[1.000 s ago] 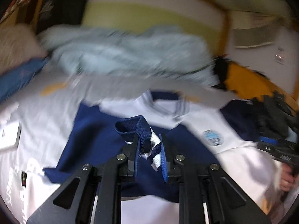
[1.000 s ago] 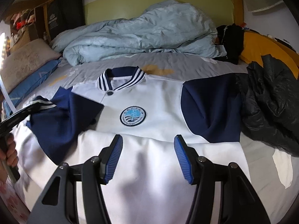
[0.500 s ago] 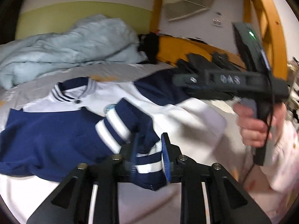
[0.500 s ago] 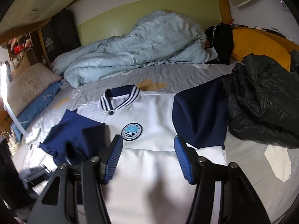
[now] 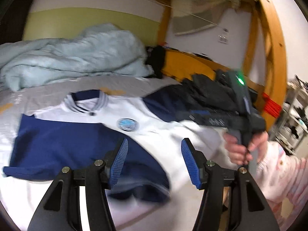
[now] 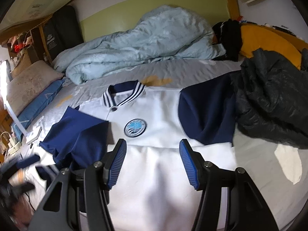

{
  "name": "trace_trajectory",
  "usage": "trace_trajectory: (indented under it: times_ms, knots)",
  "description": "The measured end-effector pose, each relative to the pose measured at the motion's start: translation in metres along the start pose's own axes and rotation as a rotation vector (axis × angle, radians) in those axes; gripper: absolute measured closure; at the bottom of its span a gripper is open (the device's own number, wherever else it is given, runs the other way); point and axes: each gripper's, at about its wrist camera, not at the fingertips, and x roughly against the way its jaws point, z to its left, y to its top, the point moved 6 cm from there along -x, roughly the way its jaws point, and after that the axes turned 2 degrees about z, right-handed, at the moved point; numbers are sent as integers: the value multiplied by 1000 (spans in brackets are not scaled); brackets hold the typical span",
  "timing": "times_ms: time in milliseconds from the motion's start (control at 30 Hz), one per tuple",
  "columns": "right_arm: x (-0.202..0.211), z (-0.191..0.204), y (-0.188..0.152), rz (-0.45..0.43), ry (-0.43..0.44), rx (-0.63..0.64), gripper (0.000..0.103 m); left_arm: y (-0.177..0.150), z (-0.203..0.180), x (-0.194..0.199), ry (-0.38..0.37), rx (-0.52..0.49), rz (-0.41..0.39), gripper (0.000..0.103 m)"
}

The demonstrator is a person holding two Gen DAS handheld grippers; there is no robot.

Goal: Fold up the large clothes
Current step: 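Release the striped cuff and withdraw the left gripper, then grasp the striped cuff of the other navy sleeve with the right gripper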

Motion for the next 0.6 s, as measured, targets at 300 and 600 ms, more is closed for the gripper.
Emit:
trace_trajectory:
  times_ms: [300,600]
  knots:
    - [5,89,-42,-23,134,270,49,11,70,21,209,183,-64,45]
    - [2,152,-97,1,254,445,52,7,98,32,306,264,-99,41]
